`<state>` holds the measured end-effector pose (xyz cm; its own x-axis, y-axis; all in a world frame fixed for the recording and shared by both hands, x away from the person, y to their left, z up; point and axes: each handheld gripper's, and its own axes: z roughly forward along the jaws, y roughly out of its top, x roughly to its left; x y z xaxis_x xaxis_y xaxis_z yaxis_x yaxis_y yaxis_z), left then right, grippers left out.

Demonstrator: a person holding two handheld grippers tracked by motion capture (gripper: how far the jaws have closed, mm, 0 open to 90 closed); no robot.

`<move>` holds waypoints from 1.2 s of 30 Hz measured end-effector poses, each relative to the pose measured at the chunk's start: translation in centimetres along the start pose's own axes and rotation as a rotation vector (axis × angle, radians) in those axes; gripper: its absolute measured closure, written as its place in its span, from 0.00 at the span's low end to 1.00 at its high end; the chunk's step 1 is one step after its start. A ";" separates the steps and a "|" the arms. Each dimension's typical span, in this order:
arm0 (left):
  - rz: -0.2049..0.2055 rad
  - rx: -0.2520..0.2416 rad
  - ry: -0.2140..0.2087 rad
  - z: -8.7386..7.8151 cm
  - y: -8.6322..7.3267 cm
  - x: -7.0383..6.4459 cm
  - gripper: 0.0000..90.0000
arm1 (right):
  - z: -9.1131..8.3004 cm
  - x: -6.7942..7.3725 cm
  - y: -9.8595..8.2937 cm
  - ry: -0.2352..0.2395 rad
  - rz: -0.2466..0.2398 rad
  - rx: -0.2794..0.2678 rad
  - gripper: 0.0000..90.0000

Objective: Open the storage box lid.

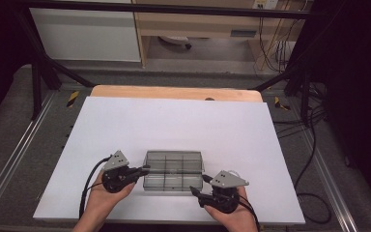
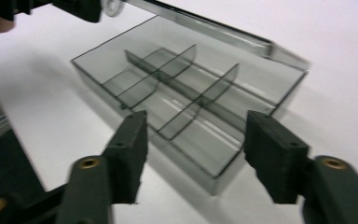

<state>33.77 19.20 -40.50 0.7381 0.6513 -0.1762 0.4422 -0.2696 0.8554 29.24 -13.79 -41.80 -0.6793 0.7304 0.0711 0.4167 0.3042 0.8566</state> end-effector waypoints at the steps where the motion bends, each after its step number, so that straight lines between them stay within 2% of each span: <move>1: -0.002 -0.005 -0.001 0.0 0.1 0.0 1.00 | 0.0 -0.3 0.1 -0.010 0.002 -0.003 0.38; 9: 0.005 -0.011 -0.003 0.1 1.1 0.3 1.00 | 0.8 -2.3 0.4 -0.039 0.029 0.035 0.11; 13: 0.007 -0.013 0.004 0.2 1.3 0.4 1.00 | 1.4 -3.0 0.5 -0.044 0.022 0.042 0.05; 21: 0.005 -0.018 0.004 0.4 1.7 0.5 1.00 | 2.5 -4.6 1.3 -0.040 0.049 0.041 0.07; 24: 0.002 -0.023 0.006 0.3 1.7 0.6 1.00 | 3.1 -5.1 1.4 -0.039 0.041 0.031 0.09; 27: 0.002 -0.031 0.002 0.5 1.8 0.4 1.00 | 3.9 -5.7 1.6 -0.001 0.085 0.024 0.10; 29: 0.006 -0.034 -0.002 0.6 1.9 0.3 1.00 | 4.3 -6.1 1.8 -0.009 0.077 0.021 0.12; 31: 0.007 -0.032 -0.002 0.6 1.9 0.3 1.00 | 4.7 -6.4 2.0 0.002 0.063 0.024 0.14; 36: 0.003 -0.035 0.001 0.6 1.9 0.4 1.00 | 5.3 -6.4 2.1 -0.001 0.030 0.025 0.20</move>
<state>35.19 18.57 -39.27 0.7388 0.6513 -0.1730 0.4216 -0.2464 0.8727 37.71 -14.60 -43.13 -0.6654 0.7403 0.0959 0.4521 0.2974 0.8410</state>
